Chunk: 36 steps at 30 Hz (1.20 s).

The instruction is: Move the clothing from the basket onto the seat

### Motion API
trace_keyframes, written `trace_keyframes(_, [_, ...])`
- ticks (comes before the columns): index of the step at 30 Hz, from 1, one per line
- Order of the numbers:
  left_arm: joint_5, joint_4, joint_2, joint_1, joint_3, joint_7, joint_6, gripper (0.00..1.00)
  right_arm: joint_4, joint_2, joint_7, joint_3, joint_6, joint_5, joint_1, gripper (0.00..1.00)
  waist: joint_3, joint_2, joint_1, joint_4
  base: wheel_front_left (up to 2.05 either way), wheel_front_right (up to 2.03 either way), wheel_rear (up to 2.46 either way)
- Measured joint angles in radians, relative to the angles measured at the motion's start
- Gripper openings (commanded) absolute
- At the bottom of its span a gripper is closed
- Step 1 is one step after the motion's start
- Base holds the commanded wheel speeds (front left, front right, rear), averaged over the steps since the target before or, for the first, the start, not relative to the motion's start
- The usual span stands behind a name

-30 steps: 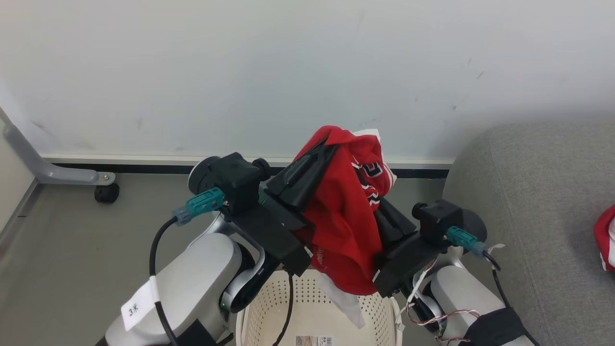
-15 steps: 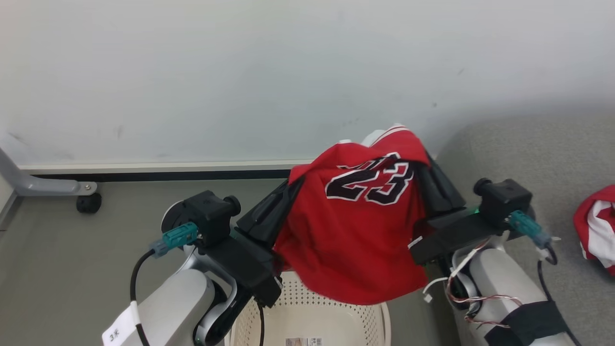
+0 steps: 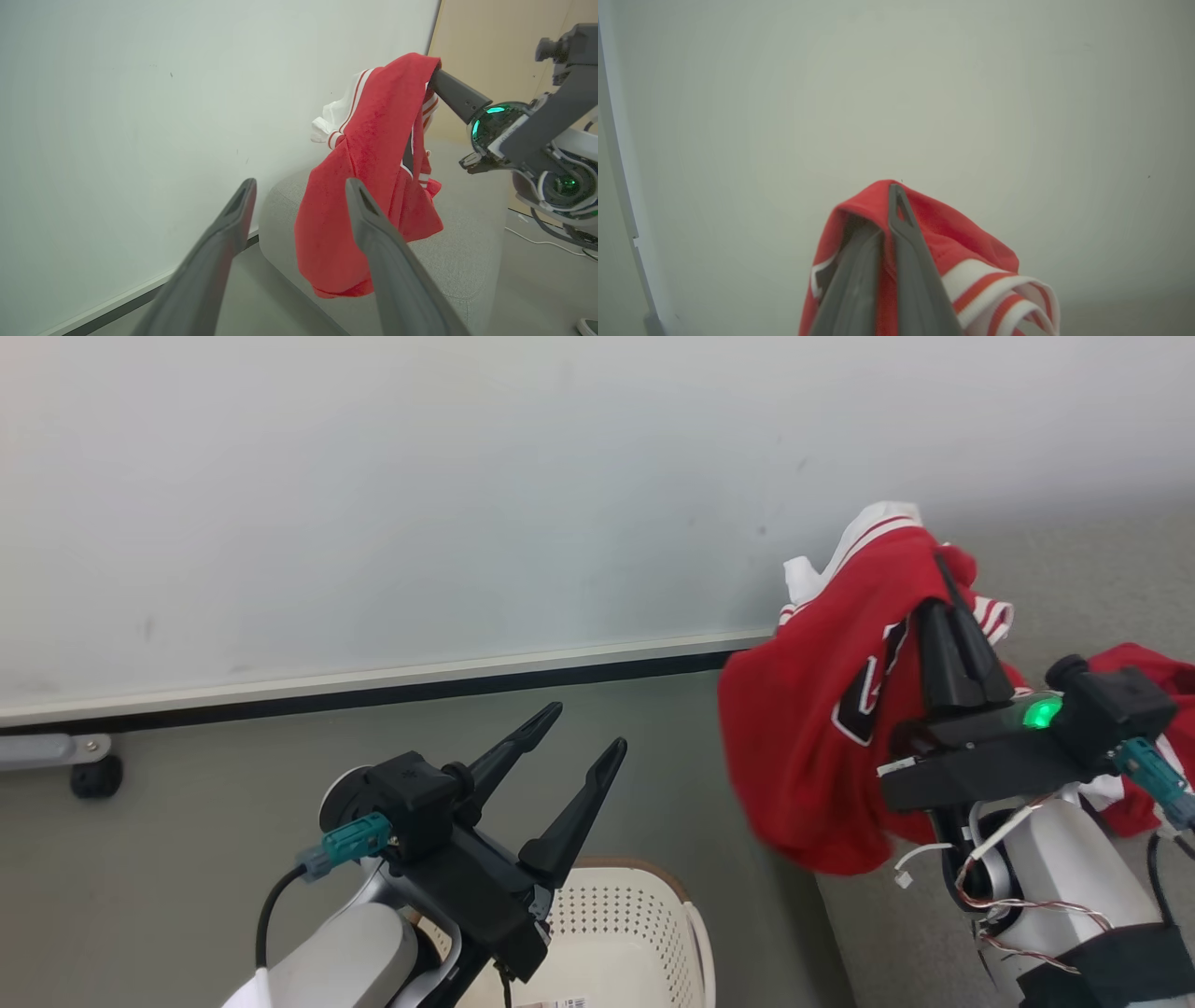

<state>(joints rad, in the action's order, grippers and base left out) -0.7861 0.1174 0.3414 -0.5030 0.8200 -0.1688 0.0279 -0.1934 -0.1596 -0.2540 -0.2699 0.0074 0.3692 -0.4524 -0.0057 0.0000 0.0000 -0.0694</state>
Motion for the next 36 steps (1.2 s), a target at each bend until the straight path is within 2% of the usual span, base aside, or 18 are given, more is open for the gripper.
trace_keyframes(13, [0.032,-0.035,0.037,0.032,0.004,-0.001,-0.025,1.0,0.254,-0.048,-0.003,0.062,-0.051,-0.054,0.141,0.0,0.001,0.0,0.0,-0.14,0.0,0.0,0.0])
trace_keyframes(20, [0.04,-0.065,0.054,0.049,0.004,-0.002,-0.039,1.0,0.368,-0.058,-0.003,0.078,-0.061,-0.062,0.217,0.0,0.013,0.0,0.0,-0.232,0.0,0.0,0.0])
trace_keyframes(28, [0.043,-0.099,0.083,0.062,0.003,-0.002,-0.047,1.0,0.464,-0.054,-0.003,0.091,-0.07,-0.069,0.256,0.0,0.042,0.0,-0.0001,-0.337,0.0,0.0,0.0])
trace_keyframes(36, [0.055,-0.124,0.101,0.062,0.003,0.0,-0.051,1.0,0.51,-0.053,-0.003,0.119,-0.079,-0.071,0.288,0.0,0.083,0.0,0.0,-0.419,0.0,0.0,0.0])
